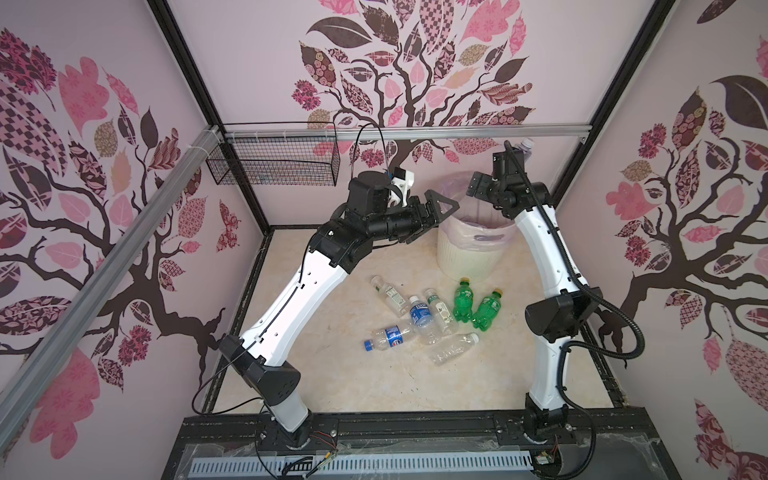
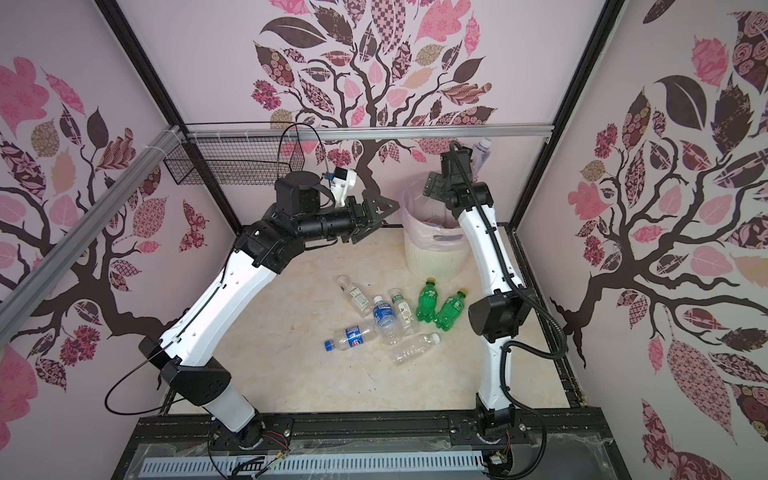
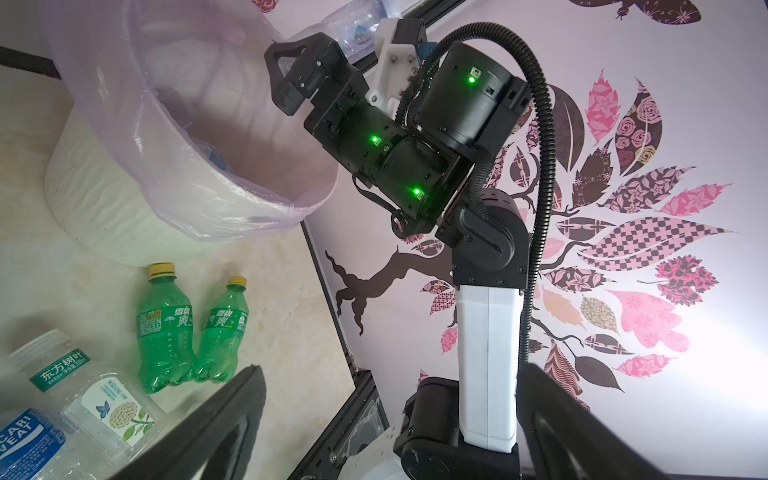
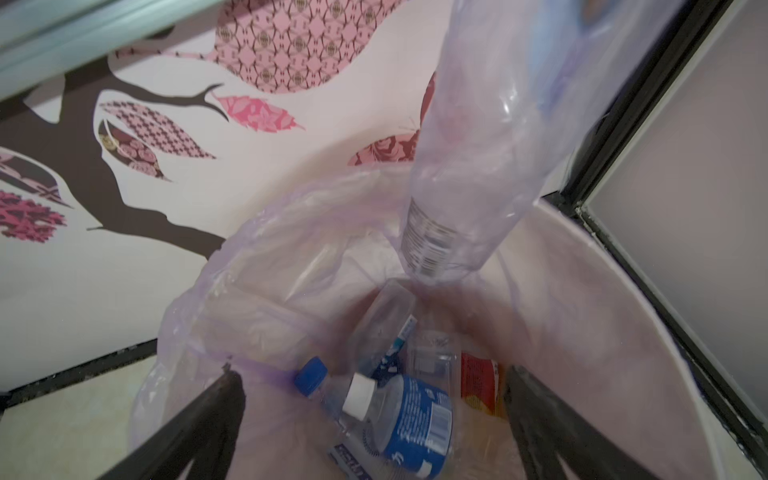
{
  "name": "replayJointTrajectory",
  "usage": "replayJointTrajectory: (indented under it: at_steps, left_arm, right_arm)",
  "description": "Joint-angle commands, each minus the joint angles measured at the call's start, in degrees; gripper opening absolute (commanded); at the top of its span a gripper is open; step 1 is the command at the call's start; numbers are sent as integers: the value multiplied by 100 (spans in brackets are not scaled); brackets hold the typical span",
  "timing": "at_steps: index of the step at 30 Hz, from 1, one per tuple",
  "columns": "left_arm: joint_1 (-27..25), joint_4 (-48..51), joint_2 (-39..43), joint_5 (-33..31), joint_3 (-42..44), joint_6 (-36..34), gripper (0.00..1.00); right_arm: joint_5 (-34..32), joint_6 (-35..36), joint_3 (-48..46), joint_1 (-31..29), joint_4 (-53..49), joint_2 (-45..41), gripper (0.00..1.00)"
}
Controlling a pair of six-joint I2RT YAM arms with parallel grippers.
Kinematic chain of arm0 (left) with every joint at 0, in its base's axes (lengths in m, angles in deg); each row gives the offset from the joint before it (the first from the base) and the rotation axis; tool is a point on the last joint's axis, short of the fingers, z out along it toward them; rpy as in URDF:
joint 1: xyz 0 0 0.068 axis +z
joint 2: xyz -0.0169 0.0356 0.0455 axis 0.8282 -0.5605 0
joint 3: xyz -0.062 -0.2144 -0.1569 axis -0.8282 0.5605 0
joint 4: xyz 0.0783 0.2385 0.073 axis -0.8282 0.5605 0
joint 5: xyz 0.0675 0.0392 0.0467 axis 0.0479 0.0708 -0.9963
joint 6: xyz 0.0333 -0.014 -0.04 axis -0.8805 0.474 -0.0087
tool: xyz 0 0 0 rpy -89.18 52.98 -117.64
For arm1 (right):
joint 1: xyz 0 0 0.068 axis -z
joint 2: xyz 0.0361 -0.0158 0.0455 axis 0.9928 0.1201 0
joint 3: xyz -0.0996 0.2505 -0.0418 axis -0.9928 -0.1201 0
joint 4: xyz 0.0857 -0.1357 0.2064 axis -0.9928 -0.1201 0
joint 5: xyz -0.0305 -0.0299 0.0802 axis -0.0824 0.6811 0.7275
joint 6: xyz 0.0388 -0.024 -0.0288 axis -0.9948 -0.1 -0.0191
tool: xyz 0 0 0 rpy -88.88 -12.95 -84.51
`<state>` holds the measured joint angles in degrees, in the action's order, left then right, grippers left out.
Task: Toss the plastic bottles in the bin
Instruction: 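Open the right gripper above the bin to drop the Ganten bottle, then withdraw the right gripper from the bin while the left gripper lowers toward the bottles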
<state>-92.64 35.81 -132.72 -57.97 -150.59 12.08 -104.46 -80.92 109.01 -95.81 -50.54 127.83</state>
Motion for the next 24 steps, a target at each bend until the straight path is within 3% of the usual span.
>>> replayJointTrajectory:
  at_steps: [1,24]
  left_arm:
    - [111,-14,-72,51,56,70,97]
    - [132,183,-106,-123,179,134,97]
  right_arm:
    - [88,-34,144,-65,164,-507,99]
    - [359,-122,-364,-65,172,-832,99]
